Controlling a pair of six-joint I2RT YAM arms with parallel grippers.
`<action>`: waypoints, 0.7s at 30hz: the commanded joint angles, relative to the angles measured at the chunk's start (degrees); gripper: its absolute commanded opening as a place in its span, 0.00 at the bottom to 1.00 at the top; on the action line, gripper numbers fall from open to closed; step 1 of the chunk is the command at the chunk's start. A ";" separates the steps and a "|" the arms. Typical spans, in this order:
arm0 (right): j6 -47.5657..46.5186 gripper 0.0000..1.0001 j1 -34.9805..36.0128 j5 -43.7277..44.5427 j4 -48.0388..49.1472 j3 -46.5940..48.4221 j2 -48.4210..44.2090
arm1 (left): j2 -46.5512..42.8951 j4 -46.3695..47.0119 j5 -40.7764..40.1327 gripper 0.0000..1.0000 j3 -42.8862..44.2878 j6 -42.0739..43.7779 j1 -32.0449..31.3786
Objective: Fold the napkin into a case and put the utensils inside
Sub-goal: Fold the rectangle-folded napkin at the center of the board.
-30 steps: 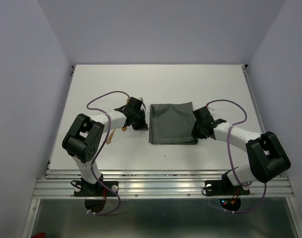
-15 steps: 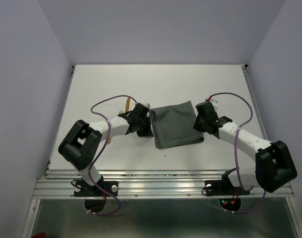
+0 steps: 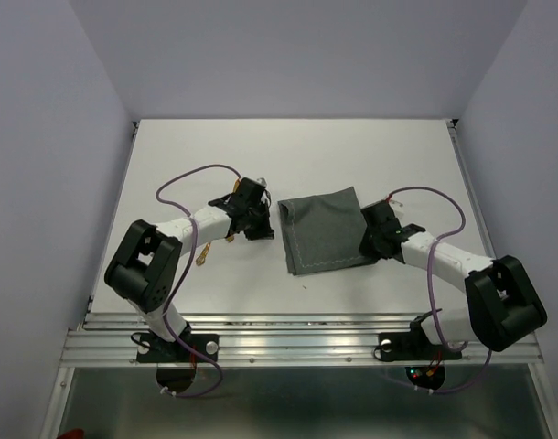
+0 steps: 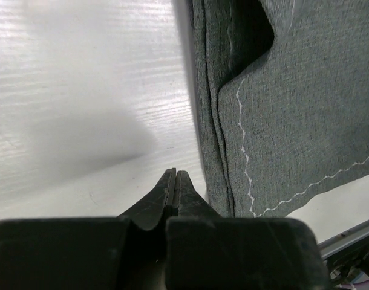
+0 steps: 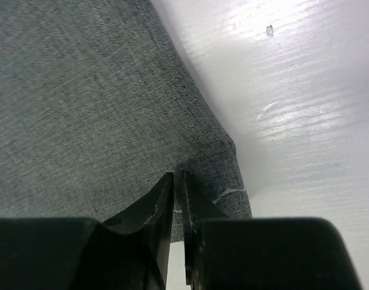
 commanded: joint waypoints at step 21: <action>-8.79 0.36 23.02 5.72 -3.45 37.53 25.22 | -8.56 -0.19 3.62 0.00 -0.86 2.51 11.87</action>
